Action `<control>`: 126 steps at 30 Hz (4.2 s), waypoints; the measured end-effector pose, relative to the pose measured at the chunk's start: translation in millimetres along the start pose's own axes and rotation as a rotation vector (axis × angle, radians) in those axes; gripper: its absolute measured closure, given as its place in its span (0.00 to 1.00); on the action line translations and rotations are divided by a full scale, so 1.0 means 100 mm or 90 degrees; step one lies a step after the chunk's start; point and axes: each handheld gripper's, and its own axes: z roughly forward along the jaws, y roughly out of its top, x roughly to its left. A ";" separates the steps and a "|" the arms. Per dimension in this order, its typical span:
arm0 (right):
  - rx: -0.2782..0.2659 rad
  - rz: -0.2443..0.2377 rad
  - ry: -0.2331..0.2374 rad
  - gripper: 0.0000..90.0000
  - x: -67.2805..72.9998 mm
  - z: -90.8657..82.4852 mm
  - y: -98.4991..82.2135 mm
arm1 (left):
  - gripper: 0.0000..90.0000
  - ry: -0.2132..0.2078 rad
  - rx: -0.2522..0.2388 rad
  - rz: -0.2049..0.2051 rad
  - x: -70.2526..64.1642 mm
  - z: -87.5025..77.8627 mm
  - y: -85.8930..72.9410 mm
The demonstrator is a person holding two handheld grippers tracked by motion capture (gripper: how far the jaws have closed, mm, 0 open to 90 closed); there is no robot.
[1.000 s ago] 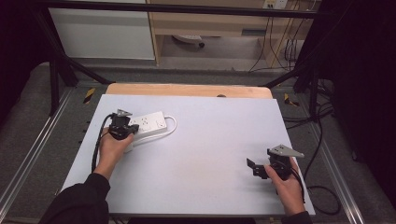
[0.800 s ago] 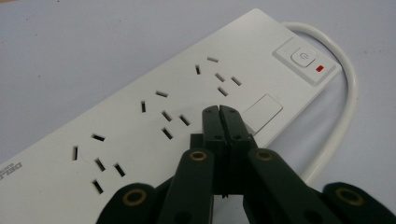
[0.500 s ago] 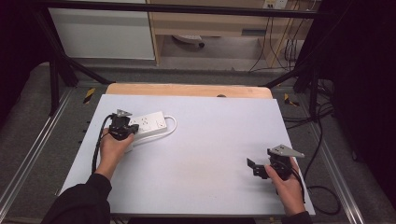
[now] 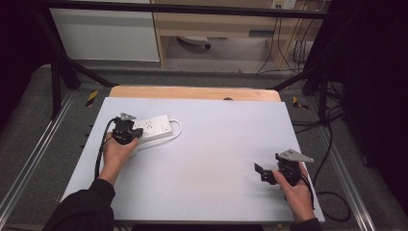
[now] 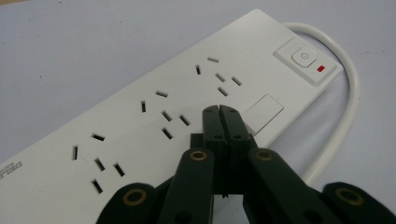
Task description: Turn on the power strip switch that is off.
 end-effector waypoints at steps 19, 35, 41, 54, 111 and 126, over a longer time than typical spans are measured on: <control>-0.002 -0.001 -0.001 0.04 -0.01 -0.01 0.00 | 1.00 0.000 -0.005 0.003 -0.04 0.04 0.00; -0.001 -0.001 -0.001 0.04 -0.01 0.00 0.00 | 0.82 0.005 -0.083 -0.012 -0.01 -0.07 0.06; -0.001 0.001 -0.001 0.04 -0.01 0.00 0.00 | 0.67 0.003 -0.103 -0.030 0.02 -0.09 0.07; 0.000 -0.001 -0.001 0.04 -0.01 0.00 0.00 | 0.50 -0.003 -0.105 -0.057 0.04 -0.08 0.07; -0.007 0.002 -0.001 0.03 -0.01 -0.01 0.01 | 0.07 -0.071 -0.246 -0.081 0.02 -0.89 -0.03; -0.006 0.002 0.002 0.03 0.01 -0.01 0.00 | 0.06 -0.071 -0.259 -0.076 0.07 -1.18 -0.18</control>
